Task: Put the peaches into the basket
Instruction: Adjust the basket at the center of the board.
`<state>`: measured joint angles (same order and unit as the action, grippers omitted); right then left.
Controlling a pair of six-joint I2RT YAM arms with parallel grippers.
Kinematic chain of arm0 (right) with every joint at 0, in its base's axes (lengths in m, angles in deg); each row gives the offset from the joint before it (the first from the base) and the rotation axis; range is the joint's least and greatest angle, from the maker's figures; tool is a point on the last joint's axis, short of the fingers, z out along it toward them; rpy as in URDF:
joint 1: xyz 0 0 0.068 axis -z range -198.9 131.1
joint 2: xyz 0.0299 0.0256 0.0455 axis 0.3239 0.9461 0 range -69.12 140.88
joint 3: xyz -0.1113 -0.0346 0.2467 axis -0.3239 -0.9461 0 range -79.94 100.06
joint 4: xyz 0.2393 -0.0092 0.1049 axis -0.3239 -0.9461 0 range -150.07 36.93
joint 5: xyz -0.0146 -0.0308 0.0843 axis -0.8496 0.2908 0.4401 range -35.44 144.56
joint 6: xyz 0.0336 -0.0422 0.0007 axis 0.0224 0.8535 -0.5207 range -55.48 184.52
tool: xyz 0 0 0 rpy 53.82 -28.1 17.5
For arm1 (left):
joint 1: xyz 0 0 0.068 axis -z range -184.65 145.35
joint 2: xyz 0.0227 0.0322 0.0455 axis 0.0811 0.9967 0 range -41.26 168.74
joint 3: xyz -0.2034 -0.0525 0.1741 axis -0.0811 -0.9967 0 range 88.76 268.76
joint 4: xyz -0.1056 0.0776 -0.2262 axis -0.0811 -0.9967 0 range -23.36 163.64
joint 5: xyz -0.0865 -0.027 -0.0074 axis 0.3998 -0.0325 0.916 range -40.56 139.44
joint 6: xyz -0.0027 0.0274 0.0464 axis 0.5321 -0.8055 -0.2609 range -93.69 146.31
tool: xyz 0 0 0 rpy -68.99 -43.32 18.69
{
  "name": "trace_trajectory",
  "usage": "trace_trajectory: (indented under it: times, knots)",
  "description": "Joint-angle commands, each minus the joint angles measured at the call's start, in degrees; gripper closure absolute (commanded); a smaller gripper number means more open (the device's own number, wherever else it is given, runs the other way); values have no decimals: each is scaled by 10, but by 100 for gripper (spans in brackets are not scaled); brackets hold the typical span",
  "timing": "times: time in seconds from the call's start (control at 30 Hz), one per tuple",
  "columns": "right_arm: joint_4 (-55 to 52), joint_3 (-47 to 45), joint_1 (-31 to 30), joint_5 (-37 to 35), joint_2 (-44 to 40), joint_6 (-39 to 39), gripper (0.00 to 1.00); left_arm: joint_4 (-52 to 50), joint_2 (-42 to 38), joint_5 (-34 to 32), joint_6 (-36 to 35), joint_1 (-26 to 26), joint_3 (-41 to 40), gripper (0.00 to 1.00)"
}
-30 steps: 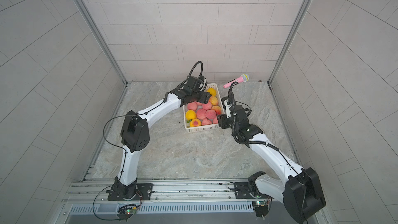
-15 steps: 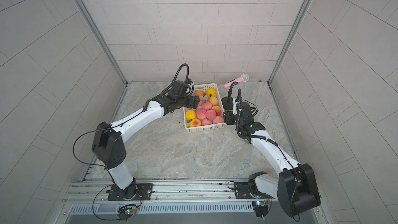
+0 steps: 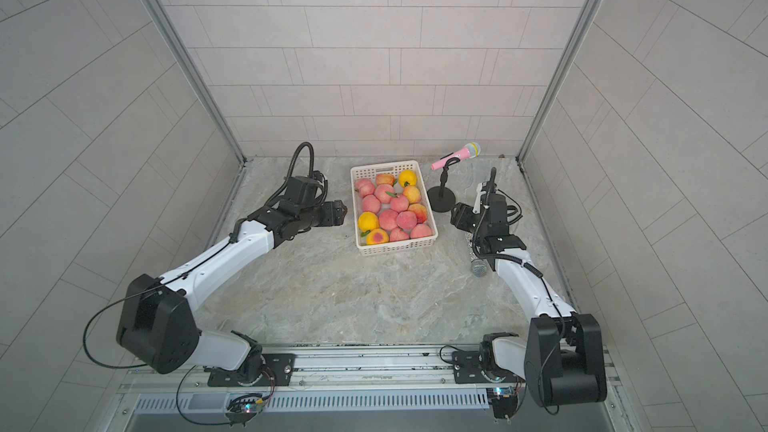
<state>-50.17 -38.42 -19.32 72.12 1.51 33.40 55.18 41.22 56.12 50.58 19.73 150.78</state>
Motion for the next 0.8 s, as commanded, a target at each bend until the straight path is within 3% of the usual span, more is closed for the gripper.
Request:
trace_trajectory:
  times: [0.0,0.27,0.53,0.77]
  knots:
    - [113,-37,-2,105,38,-86,28,30,-13,49,34,-23,-25,16]
    - [273,-72,-18,153,149,-166,24,63,-22,149,70,-95,-70,16]
    - [360,-79,-63,173,211,-224,25,61,-48,90,58,-136,-96,16]
    - [370,-92,-98,173,214,-234,27,135,-36,5,38,-165,-119,16]
